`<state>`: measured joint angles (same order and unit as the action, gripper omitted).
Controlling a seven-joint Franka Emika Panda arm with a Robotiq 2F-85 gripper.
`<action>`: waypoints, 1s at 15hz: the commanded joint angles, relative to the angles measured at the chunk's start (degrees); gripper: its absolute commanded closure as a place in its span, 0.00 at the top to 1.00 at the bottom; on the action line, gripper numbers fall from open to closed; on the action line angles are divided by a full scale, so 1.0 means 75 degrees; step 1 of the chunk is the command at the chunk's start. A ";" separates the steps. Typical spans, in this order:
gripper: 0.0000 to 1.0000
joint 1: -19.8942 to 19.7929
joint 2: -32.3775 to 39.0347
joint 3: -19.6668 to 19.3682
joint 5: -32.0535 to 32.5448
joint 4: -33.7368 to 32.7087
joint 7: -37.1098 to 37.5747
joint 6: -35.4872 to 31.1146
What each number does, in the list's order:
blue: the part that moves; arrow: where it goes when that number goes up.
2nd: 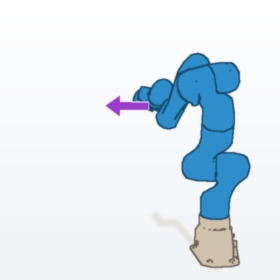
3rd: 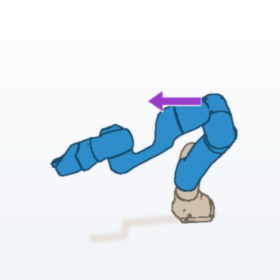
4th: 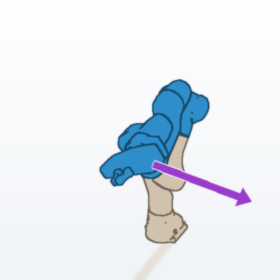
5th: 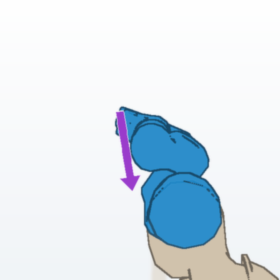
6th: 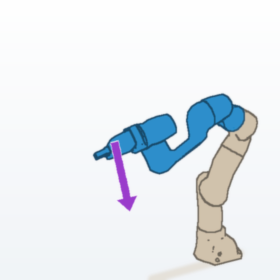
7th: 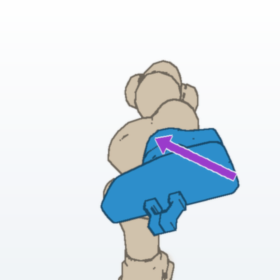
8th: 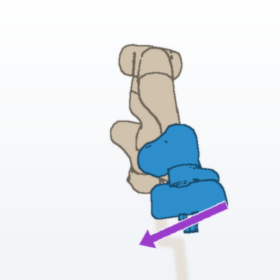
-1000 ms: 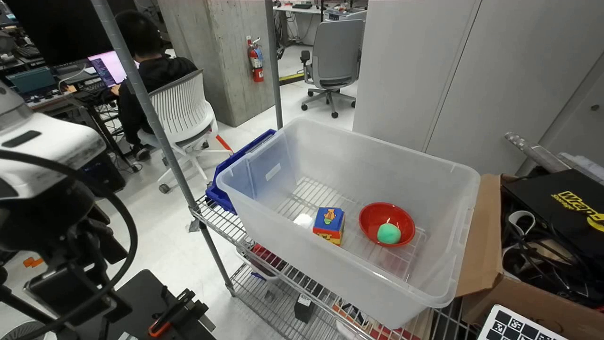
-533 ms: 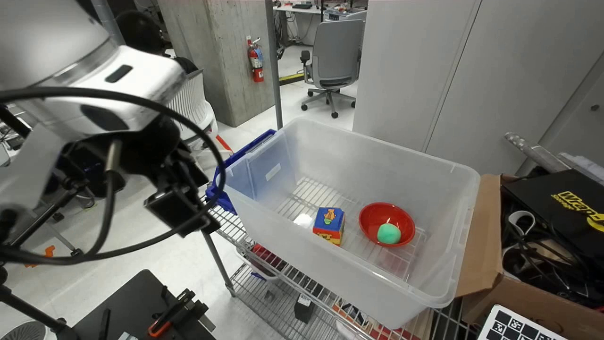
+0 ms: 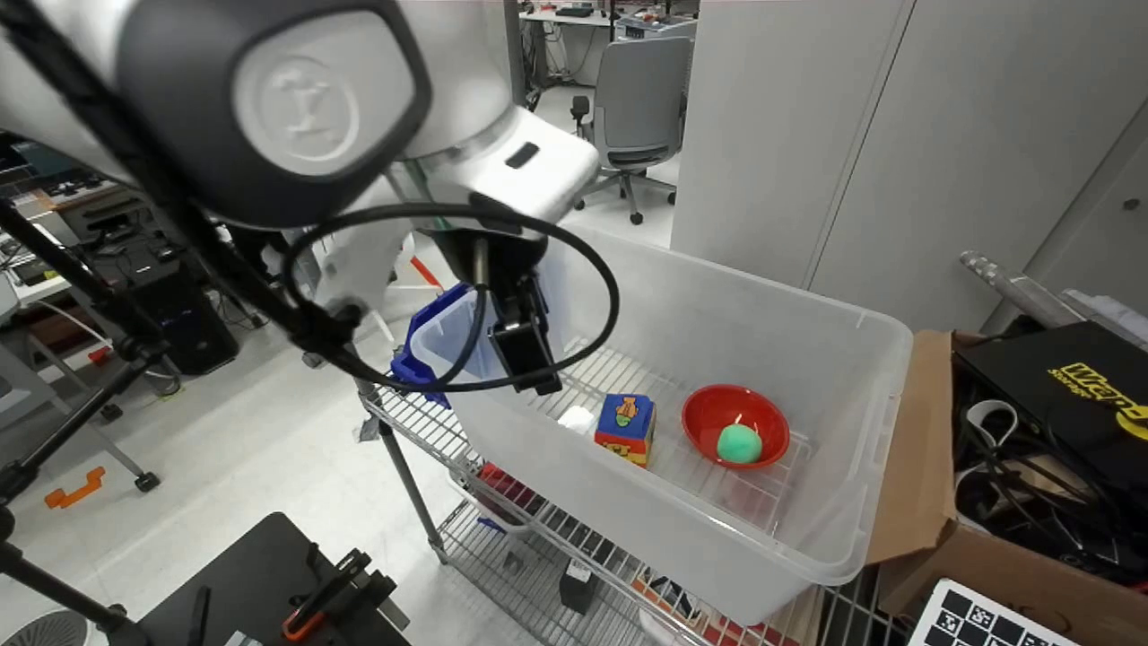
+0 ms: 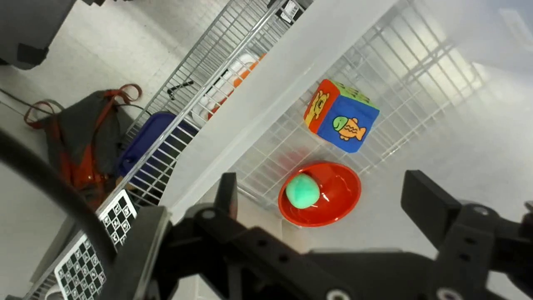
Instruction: Move the cube to the left
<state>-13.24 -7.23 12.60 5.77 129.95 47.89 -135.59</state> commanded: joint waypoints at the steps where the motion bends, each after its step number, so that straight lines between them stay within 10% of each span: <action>1: 1.00 0.0534 0.1746 -0.0664 0.0051 -0.1268 0.1319 0.0041; 15: 1.00 0.2313 0.6490 -0.2630 -0.0802 -0.5443 0.2901 -0.0672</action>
<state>1.75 34.61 -4.03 -0.64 97.21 66.92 -142.92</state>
